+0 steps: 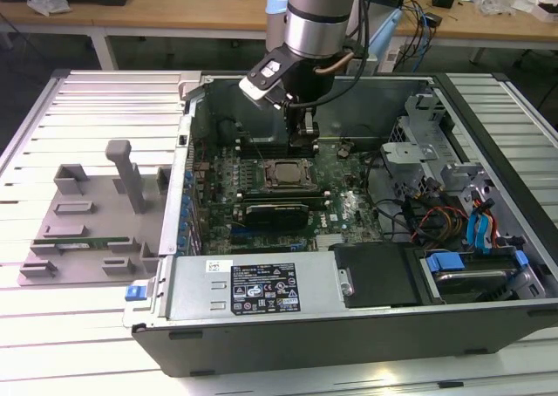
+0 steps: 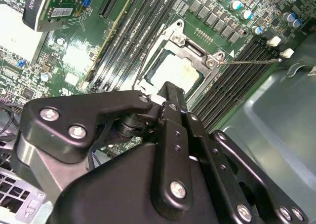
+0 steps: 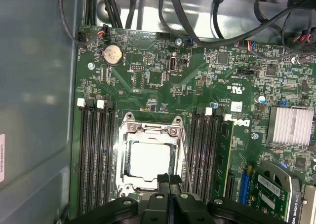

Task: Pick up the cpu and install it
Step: 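Close the cpu cover, then install the first cpu locking lever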

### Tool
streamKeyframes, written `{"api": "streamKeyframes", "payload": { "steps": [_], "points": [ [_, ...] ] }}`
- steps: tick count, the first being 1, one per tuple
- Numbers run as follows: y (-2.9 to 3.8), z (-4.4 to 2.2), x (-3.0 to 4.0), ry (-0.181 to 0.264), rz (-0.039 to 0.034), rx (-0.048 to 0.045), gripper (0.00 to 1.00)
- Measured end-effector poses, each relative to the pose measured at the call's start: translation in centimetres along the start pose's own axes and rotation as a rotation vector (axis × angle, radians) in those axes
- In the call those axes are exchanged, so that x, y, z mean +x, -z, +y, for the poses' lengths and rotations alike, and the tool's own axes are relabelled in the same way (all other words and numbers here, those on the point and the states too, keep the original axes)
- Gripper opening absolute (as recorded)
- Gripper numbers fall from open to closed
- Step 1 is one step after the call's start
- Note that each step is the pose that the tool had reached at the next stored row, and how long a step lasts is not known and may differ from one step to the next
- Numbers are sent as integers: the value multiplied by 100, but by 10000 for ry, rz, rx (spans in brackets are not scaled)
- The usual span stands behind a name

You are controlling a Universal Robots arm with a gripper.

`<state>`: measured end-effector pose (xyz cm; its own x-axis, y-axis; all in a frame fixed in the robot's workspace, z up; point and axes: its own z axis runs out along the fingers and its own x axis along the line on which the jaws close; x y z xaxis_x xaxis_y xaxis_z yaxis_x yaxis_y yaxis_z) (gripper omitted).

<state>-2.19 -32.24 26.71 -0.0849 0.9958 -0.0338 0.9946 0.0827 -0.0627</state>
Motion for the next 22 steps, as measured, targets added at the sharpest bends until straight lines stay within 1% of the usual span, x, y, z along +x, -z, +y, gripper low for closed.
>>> {"api": "streamKeyframes", "payload": {
  "steps": [6,8,9,10,12,13,18,20,22],
  "points": [
    [1,-1,0,57,-1,-1,11],
    [2,-2,0,635,-34,-20,11],
    [1,-1,0,1219,-69,-41,11],
    [1,-1,0,1703,-101,-57,11],
    [1,-1,0,2067,-123,-70,11],
    [1,-1,0,2418,-146,-81,11],
    [1,-1,0,3865,-236,-130,11],
    [1,-1,0,4518,-277,-152,11],
    [1,-1,0,4738,-291,-160,11]
  ]
}}
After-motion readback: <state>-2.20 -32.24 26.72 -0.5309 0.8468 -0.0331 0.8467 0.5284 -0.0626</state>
